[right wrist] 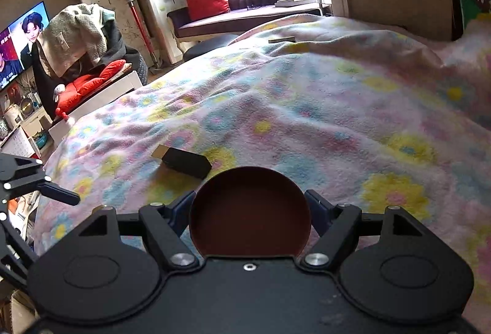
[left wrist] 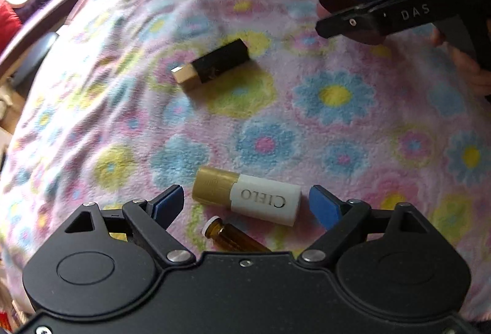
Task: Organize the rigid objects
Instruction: 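Lift the red lid and CIELO cylinder and carry both toward the wicker basket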
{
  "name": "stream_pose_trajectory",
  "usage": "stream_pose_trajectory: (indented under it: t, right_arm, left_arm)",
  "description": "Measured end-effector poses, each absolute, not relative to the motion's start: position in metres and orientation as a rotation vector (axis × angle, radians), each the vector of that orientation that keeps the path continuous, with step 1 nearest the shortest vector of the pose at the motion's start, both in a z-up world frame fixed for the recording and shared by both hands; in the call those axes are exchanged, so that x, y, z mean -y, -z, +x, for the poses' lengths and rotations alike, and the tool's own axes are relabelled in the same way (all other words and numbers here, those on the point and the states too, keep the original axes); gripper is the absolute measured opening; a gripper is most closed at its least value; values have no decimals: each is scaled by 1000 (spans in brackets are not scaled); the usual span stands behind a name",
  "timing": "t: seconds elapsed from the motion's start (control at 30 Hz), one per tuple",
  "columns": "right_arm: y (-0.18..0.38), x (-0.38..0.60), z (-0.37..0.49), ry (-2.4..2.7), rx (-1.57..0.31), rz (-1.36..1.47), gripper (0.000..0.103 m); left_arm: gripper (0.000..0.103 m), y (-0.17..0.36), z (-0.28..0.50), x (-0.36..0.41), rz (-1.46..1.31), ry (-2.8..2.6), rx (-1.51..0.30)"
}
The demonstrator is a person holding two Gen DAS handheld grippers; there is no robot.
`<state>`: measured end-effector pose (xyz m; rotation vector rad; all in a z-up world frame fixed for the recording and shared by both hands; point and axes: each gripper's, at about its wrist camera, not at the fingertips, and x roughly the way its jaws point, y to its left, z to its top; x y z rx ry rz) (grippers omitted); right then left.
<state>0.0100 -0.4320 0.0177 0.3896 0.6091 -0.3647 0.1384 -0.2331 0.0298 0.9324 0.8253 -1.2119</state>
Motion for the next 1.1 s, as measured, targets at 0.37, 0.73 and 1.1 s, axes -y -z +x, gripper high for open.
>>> stream_pose_trajectory:
  t: [0.37,0.73,1.1]
  right_arm:
    - [-6,436,4,386,-587,385,76]
    - [7,432,6,389,-506,324,76]
    - [6,423,20,561,-585,268,76]
  left_arm:
    - [83,-3,154,254,936,1261,-892]
    - [82,-42,120,210,533,844,-977]
    - [82,-101,102,45,186,411,-1011]
